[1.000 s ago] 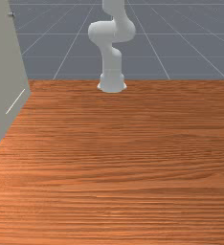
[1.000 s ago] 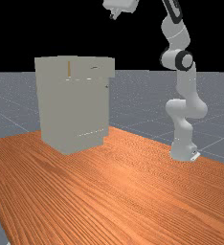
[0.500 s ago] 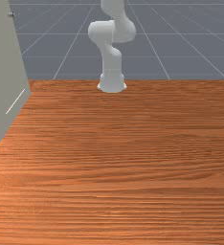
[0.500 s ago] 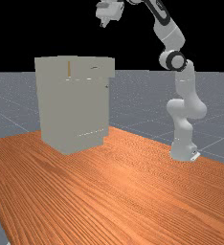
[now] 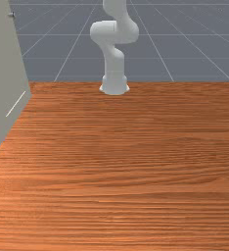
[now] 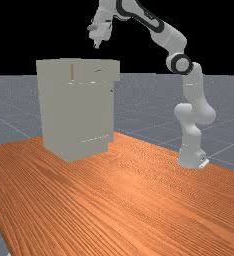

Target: Open the drawer

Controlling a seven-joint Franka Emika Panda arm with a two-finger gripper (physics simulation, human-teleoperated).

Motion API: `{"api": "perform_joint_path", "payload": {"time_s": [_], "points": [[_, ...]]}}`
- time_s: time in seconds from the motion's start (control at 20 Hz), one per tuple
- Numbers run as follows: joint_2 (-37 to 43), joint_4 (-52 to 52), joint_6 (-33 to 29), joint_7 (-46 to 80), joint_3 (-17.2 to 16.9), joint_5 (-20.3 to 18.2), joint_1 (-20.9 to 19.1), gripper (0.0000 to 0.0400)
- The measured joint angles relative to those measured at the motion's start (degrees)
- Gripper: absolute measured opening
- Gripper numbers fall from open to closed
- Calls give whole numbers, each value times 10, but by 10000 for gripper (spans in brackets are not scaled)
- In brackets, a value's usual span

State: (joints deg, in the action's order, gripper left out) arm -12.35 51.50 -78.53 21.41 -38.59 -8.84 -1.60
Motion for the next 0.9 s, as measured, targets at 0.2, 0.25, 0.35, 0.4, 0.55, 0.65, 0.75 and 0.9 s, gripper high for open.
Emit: {"api": "perform_joint_path", "payload": {"time_s": [0.2, 0.25, 0.35, 0.4, 0.55, 0.65, 0.75, 0.9], "points": [[-17, 96, -23, -29, 4, -16, -14, 346], [6, 139, -62, -9, 3, 6, 7, 367], [37, 189, -98, -14, 4, 18, 23, 388], [45, 202, -110, -16, 4, 21, 28, 392], [25, 166, -63, -38, 9, 5, 7, 397], [76, 239, -142, -27, 14, 27, 32, 399], [122, 306, -224, -14, 24, 49, 46, 400], [251, 483, -426, 85, 88, 118, 66, 205]]}}
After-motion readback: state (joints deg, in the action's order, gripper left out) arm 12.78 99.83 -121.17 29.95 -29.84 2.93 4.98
